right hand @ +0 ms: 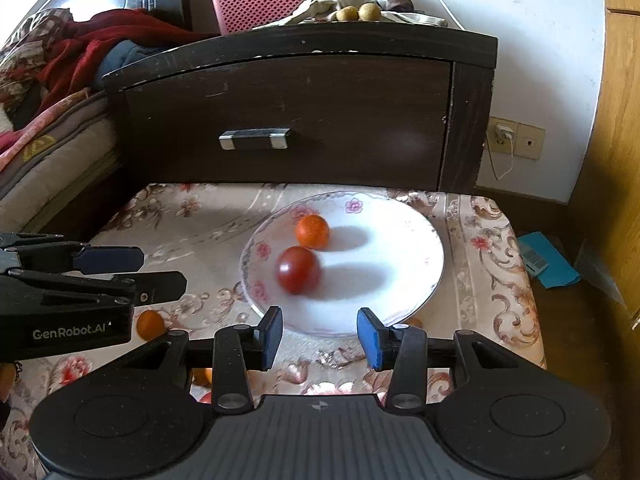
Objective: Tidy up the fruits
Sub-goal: 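Open both tools to drop the tomato and tangerine into the bowl, then grasp a red cherry tomato with the left tool while the right tool grasps another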
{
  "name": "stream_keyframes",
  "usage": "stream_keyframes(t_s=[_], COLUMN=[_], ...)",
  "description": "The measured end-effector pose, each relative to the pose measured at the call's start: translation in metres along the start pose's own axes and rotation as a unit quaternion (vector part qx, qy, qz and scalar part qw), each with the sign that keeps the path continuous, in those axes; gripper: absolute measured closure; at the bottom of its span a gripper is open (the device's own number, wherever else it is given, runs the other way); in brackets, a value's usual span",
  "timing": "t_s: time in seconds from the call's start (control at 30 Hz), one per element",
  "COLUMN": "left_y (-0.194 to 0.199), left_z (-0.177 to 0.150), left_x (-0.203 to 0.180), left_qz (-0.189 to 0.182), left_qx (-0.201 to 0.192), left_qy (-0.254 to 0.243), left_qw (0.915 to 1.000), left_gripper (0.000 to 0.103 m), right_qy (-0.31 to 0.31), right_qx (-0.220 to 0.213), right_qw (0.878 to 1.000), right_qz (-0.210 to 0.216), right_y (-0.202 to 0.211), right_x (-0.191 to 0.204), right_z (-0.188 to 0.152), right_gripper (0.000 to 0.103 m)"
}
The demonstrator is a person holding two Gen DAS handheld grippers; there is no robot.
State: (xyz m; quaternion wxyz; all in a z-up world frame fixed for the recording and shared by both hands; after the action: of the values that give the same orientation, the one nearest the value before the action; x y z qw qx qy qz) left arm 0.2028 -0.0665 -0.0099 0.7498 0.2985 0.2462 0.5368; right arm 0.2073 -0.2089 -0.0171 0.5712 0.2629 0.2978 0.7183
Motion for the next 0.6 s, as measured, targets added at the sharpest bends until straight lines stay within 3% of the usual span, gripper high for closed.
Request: stream_keyframes(t_s=[0.6], left_y=[0.031], left_z=[-0.06], left_x=[0.018], left_qz=[-0.009], left_qx=[0.041], left_qy=[0.017], left_qw=[0.999], left_gripper=[0.049], right_qy=[0.025], right_qx=[0.038], right_qw=[0.999], right_qz=[0.024], right_y=[0.014], right_x=[0.036], right_z=[-0.041], right_gripper=[0.064])
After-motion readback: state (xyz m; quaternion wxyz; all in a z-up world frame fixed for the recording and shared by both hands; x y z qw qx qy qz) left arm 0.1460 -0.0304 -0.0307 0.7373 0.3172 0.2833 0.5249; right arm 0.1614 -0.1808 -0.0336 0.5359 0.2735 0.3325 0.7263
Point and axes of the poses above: each gripper's, at about its wrist camera, not at the fingertips, and y roughly against the way its jaws point, x to its left, z to its top, the point moved 8 cm from there along -y, roughly the way its jaws point, and after that the axes turned 6 degrees about x, right-handed, at the moved point
